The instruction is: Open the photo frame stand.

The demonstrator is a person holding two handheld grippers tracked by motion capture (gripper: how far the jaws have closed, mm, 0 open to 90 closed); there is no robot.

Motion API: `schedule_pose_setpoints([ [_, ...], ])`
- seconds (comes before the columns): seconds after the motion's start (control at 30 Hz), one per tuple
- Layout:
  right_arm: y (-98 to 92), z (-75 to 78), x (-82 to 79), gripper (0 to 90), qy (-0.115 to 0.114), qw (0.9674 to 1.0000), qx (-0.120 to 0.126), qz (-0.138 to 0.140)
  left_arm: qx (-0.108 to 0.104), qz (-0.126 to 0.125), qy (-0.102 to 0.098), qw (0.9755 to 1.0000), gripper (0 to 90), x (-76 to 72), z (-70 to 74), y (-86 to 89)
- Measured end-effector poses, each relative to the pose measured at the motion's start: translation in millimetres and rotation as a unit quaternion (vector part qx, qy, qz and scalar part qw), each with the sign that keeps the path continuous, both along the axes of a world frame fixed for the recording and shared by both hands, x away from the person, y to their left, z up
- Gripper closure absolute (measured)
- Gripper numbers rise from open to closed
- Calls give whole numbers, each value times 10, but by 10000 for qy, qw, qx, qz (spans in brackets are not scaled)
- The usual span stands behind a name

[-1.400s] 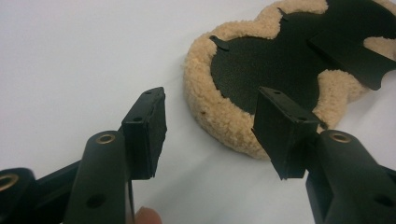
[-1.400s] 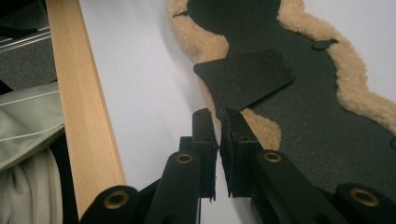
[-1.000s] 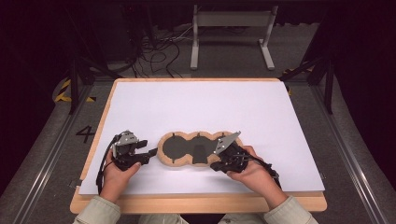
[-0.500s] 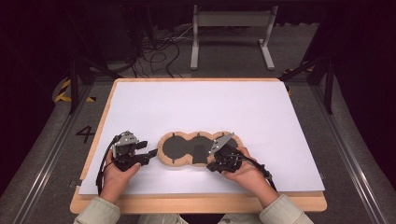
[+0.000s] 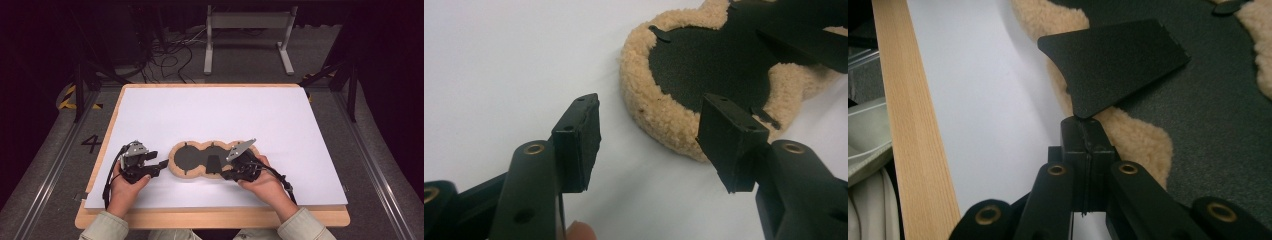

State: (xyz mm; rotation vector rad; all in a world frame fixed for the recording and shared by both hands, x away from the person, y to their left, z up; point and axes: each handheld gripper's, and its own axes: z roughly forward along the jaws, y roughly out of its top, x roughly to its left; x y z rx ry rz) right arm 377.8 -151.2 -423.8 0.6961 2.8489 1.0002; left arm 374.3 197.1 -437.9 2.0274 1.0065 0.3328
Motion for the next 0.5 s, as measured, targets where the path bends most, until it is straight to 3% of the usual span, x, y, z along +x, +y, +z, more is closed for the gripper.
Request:
schedule_pose_setpoints([
  [0.5,-14,118,23,900,-231,9987,401,-224,-11,-13,29,10000,430,0,-6,-3],
])
